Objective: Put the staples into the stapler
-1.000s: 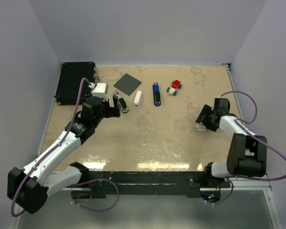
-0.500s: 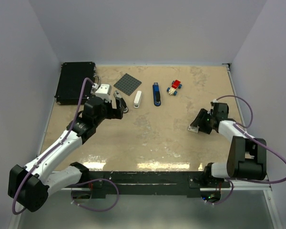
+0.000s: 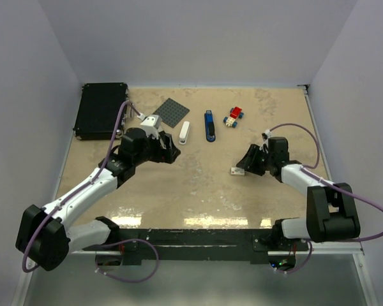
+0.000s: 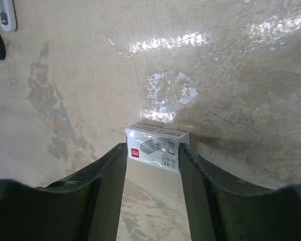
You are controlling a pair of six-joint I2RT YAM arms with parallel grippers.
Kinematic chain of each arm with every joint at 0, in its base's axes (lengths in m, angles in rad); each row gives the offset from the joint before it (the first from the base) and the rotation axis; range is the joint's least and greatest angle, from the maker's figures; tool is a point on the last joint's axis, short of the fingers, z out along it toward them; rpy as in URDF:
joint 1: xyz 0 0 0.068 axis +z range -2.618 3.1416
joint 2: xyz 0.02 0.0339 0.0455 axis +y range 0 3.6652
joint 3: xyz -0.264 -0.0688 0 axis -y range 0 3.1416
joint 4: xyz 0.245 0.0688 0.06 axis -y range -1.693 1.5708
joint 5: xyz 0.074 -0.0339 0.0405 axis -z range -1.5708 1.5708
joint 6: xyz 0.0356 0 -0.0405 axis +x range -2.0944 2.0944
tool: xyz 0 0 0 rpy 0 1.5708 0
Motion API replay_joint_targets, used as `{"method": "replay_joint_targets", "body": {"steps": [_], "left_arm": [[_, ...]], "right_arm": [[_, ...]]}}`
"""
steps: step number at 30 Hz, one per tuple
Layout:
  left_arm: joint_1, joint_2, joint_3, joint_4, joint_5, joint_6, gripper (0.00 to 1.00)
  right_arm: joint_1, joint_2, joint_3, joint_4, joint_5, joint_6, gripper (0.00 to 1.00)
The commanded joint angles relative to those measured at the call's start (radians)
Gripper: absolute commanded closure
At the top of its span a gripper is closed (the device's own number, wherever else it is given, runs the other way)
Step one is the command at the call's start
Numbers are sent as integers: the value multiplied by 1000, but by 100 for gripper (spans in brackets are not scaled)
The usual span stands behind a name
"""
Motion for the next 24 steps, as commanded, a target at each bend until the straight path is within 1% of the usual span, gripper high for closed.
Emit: {"method": "replay_joint_targets", "body": {"steps": [1,3,4,7,14,16,19,24], "left_arm": [[-32,21,-5,69,94,-83,9],[-42,43,-5,75,112,-112,10],[-53,52,-3,107,120,-123,10],[-88,94,3,138,130,-161,10],[-180,212,49,196,103,-221,11],[-206,259,63,202,94,-229,11],[-233,328,95,222,92,-235,12],[-251,455,167,239,101,-250,15]], "right_arm": [[21,5,-25,121,-47,79,51],[26,5,-21,117,-47,71,51],[27,5,-19,112,-40,64,51],[26,-12,-21,80,2,34,52],[26,-10,-68,92,11,13,53],[26,-10,-77,98,6,13,54],[26,-16,-97,116,0,11,58],[26,-23,-108,143,-21,10,60]]}}
